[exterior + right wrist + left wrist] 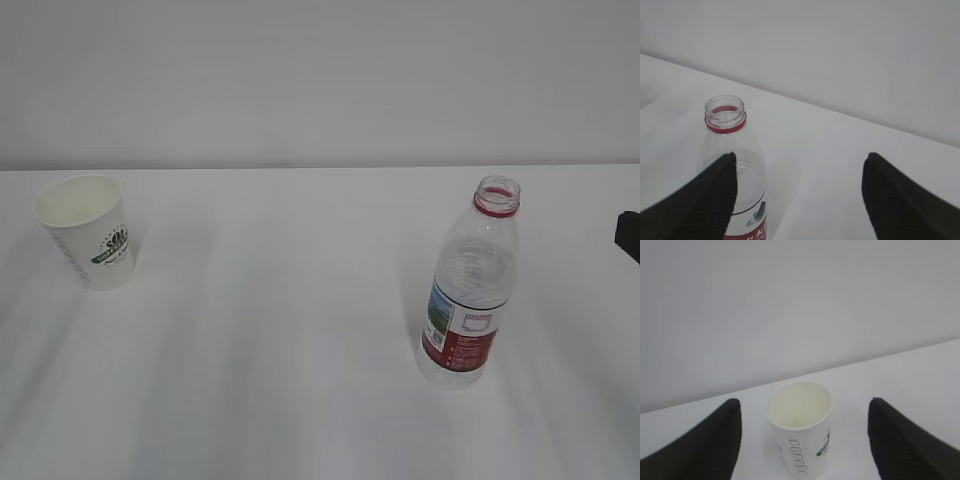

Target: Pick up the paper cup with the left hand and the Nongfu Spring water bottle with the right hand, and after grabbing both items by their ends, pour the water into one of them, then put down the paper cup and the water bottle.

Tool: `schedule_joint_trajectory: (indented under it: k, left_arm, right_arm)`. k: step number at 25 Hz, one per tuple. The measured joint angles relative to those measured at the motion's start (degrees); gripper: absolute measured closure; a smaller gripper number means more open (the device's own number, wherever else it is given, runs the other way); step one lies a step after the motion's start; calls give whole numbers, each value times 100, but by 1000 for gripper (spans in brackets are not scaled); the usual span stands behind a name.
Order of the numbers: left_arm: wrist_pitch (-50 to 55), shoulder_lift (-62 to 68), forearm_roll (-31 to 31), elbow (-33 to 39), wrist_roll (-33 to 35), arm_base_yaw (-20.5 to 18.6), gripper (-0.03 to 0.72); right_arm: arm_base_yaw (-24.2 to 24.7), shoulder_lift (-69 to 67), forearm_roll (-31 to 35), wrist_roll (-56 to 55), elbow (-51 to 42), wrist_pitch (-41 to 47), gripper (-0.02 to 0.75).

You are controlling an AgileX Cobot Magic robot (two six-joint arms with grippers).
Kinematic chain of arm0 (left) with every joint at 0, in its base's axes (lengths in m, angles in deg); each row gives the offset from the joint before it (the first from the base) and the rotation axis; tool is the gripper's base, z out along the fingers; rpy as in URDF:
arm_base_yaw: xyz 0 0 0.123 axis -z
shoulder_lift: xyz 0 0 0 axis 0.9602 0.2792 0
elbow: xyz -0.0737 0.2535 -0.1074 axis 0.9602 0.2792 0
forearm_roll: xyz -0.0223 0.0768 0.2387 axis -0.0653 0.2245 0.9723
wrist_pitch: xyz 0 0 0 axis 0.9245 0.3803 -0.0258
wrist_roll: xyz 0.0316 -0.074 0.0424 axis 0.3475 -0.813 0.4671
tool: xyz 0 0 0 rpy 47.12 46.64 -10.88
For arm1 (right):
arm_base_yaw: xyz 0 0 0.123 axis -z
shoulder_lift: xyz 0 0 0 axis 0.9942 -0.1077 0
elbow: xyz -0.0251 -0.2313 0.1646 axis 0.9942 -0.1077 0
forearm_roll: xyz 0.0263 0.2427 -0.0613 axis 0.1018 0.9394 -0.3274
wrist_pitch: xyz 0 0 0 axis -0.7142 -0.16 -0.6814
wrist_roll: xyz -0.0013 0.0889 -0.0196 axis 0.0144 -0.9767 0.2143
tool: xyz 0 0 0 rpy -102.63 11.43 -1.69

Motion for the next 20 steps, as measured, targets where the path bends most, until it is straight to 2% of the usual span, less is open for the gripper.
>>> schedule_joint_trajectory:
  k: [20]
  left_arm:
    - [-1411, 1564, -102, 0, 0, 0, 148]
  right_arm:
    - [0, 0, 0, 0, 0, 0, 150]
